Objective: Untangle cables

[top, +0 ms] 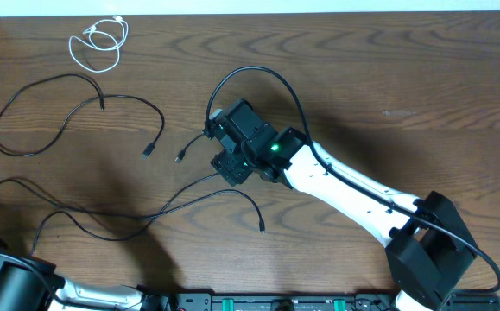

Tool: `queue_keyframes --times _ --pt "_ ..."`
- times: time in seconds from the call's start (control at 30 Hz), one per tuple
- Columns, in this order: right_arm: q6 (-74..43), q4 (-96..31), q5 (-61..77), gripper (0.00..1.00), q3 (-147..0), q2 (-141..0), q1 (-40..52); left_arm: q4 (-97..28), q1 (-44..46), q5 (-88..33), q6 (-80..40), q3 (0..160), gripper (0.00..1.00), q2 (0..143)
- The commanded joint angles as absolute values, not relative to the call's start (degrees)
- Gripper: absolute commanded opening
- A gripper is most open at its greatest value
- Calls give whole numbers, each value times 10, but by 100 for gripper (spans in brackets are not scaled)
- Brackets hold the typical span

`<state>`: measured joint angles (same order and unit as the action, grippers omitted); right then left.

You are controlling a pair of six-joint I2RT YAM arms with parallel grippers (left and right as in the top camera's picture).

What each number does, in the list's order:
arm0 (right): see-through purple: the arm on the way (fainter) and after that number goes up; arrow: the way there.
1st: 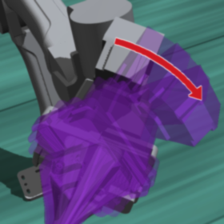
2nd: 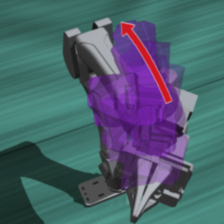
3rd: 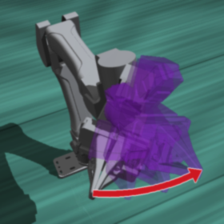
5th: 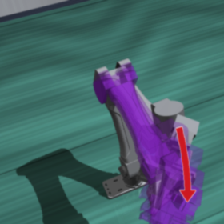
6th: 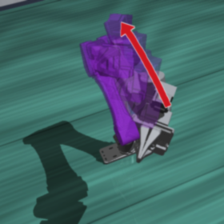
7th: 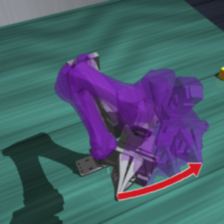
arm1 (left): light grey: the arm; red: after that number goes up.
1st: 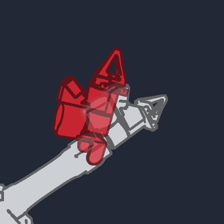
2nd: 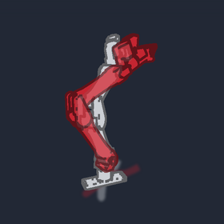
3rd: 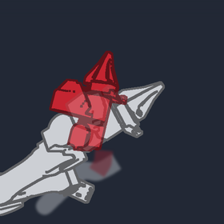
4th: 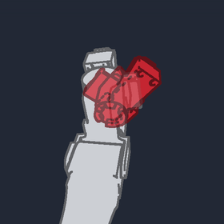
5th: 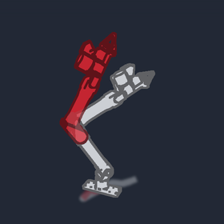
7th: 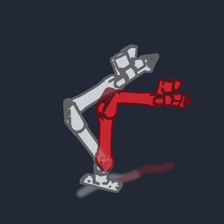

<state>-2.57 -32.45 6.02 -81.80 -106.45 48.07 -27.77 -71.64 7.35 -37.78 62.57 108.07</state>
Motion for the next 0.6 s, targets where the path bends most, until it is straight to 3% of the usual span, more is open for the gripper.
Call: queue_keyframes --times 0.0,0.1,0.23,0.57 --pt "-28 -323 64 68 -827 -1065 481 -300 -720 17 -378 576 49 1112" --pt "-28 -322 64 68 -827 -1065 481 -286 -724 17 -378 560 40 1112" --pt "-27 -324 64 68 -827 -1065 481 -266 -724 17 -378 554 8 1112" --pt "-27 -326 64 68 -827 -1065 481 -189 -724 17 -309 555 8 1112"
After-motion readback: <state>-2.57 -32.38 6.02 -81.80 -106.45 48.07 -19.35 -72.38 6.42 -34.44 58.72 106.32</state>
